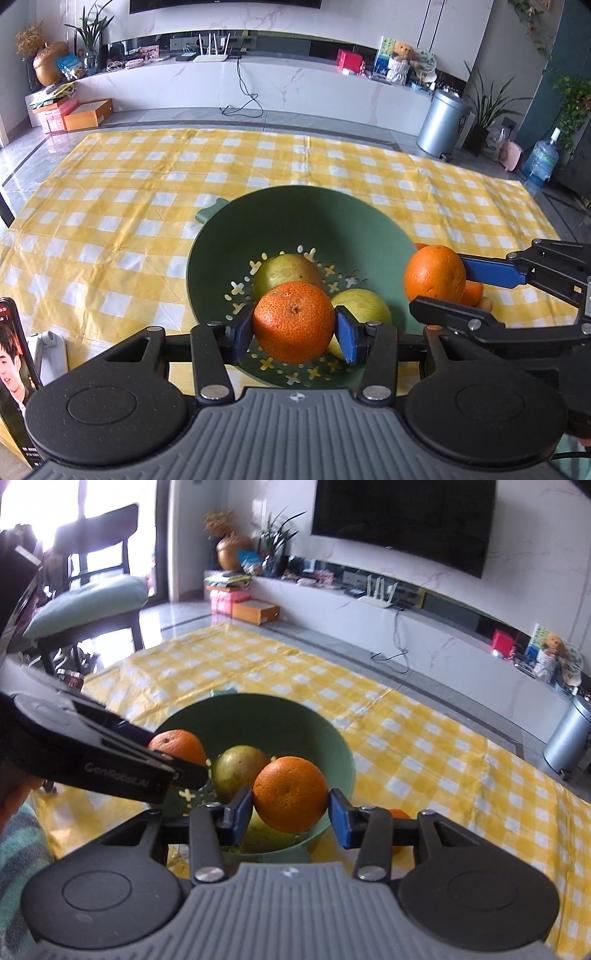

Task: Organize fruits
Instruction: 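Carry the tangerine with the left tool into the colander while the right tool carries the orange in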

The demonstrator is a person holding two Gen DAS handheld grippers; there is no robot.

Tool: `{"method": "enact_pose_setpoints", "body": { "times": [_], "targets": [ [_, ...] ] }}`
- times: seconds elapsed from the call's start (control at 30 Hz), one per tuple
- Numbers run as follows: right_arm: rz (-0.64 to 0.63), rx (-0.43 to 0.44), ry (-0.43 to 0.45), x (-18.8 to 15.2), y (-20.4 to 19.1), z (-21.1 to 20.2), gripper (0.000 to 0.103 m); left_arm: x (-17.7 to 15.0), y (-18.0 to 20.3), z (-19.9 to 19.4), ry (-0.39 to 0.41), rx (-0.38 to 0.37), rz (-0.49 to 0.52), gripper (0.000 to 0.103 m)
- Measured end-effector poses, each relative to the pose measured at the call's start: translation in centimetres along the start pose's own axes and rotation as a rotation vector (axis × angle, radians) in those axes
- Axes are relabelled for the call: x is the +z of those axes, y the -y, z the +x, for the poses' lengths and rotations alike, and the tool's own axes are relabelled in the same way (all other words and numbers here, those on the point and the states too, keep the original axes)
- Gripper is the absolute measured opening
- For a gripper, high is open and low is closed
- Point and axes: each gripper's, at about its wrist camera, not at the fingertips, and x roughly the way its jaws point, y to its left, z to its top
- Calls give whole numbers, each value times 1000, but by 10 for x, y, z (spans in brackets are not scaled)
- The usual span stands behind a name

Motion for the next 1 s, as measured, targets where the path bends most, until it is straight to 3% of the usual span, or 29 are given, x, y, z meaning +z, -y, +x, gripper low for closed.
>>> {"method": "enact_pose_setpoints", "body": {
  "times": [0.4,1.0],
  "targets": [
    [30,143,-160,4,-10,37,42,1,-9,24,-51,5,29,53],
    [-22,142,-160,13,-17,43,42,2,-15,28,-40,3,21,53]
  ]
}}
